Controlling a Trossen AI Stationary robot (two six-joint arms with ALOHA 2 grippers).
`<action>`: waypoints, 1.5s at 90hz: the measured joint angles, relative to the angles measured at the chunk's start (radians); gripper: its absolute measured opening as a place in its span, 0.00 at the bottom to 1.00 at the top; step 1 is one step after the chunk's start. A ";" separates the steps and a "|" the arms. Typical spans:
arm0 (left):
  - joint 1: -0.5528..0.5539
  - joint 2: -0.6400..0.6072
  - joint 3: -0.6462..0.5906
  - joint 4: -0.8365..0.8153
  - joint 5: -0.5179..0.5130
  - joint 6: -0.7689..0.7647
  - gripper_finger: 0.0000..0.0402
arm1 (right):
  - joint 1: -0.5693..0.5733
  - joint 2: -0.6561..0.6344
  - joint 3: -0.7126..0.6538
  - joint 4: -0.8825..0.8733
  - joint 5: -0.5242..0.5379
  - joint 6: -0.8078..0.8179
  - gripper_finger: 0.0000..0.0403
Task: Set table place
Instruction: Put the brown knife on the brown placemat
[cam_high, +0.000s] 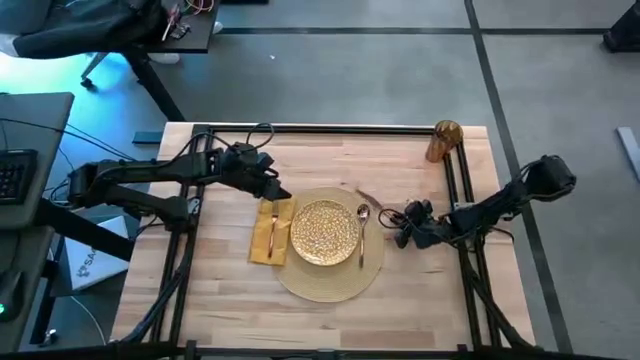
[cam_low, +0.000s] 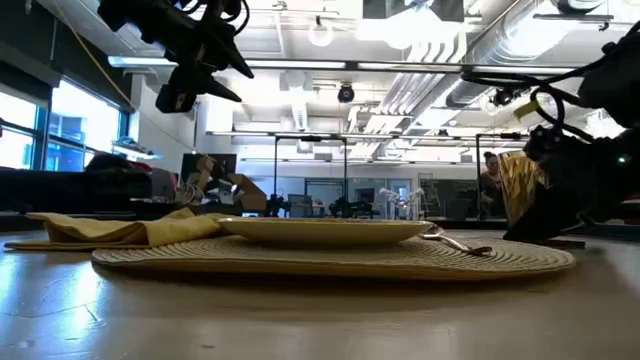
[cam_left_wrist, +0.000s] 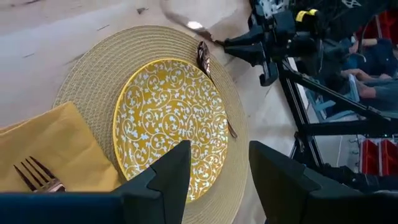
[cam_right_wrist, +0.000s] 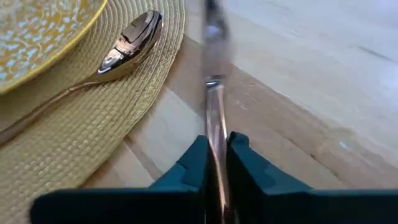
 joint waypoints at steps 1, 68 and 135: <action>0.000 0.000 0.000 0.000 0.000 0.000 0.37 | 0.001 0.000 0.003 -0.002 0.000 0.002 0.04; 0.000 0.000 0.000 0.000 0.032 0.002 0.37 | 0.010 0.015 0.279 -0.353 0.008 0.301 0.01; 0.000 -0.002 0.000 0.000 0.067 0.072 0.37 | 0.154 0.067 0.456 -0.497 0.089 0.558 0.00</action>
